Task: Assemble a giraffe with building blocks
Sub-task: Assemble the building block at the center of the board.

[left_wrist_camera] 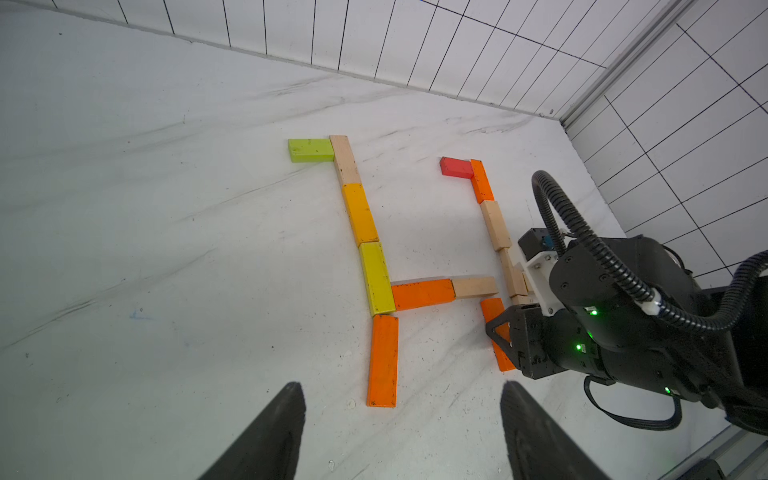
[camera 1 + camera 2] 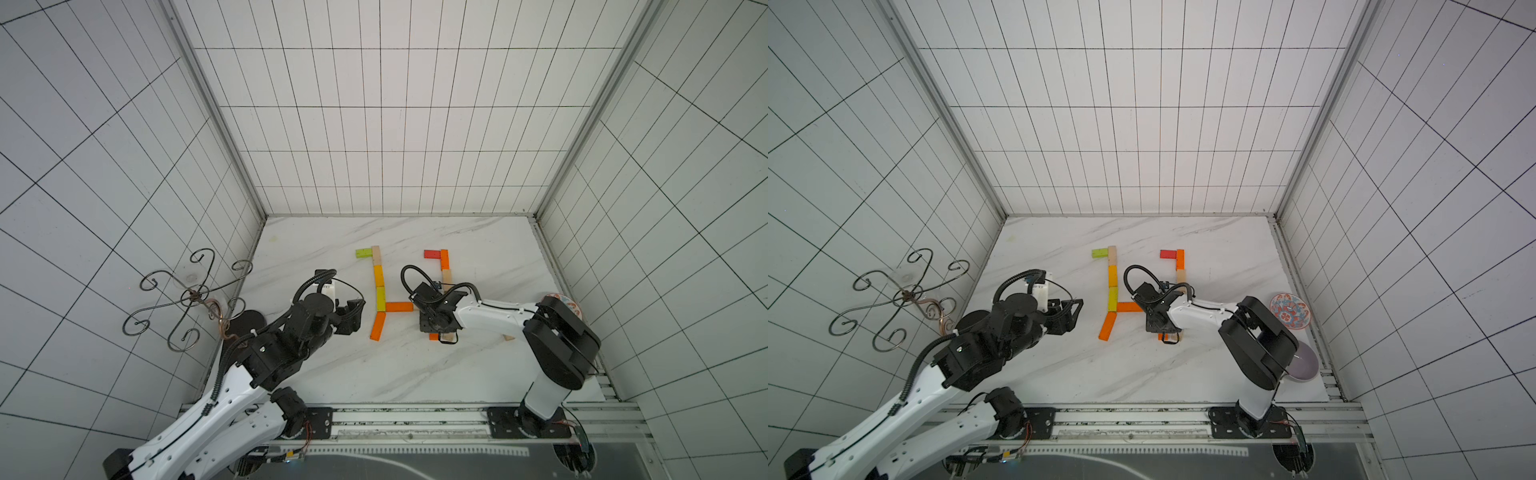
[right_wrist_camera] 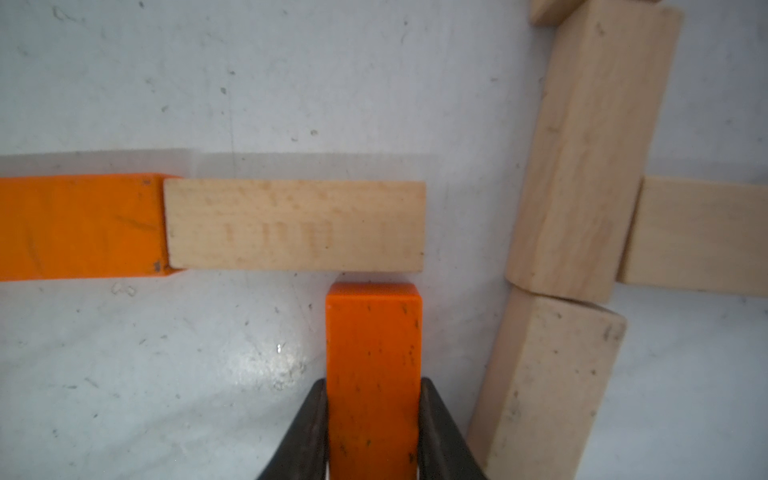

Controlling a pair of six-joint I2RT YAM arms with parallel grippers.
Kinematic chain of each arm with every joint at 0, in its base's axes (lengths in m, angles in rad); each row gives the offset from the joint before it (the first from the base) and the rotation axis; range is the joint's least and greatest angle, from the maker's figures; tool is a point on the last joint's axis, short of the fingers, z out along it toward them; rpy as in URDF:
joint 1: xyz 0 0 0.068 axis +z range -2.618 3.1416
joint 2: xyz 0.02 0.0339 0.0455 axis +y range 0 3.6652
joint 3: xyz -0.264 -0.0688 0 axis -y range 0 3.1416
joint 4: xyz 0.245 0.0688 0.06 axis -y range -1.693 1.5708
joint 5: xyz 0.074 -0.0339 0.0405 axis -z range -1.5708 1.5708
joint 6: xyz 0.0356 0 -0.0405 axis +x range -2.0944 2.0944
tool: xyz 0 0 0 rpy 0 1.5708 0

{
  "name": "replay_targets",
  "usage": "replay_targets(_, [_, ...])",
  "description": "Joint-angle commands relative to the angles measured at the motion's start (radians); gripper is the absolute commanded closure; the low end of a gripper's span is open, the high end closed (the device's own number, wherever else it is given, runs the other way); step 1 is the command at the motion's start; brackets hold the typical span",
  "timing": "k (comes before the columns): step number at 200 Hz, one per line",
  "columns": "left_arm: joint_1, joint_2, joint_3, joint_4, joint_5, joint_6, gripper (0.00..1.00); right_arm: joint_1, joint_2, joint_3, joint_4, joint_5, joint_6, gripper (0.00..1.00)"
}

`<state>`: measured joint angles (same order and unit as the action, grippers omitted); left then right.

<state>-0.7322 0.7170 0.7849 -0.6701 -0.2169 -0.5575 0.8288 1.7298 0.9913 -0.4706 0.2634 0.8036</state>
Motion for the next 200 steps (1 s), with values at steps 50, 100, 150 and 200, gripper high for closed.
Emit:
replay_targets(50, [-0.002, -0.01, 0.02, -0.001, -0.02, 0.001, 0.26, -0.004, 0.016, 0.102, -0.026, 0.004, 0.012, 0.6])
replay_targets(100, [-0.002, -0.008, 0.02, -0.002, -0.022, 0.001, 0.26, 0.004, 0.018, 0.116, -0.03, 0.005, 0.008, 0.58])
replay_targets(150, [-0.003, -0.011, 0.02, -0.005, -0.021, 0.0, 0.26, 0.009, 0.027, 0.122, -0.03, 0.002, 0.012, 0.61])
replay_targets(200, [-0.002, -0.011, 0.019, -0.006, -0.024, 0.002, 0.26, 0.009, 0.022, 0.129, -0.038, 0.014, 0.012, 0.56])
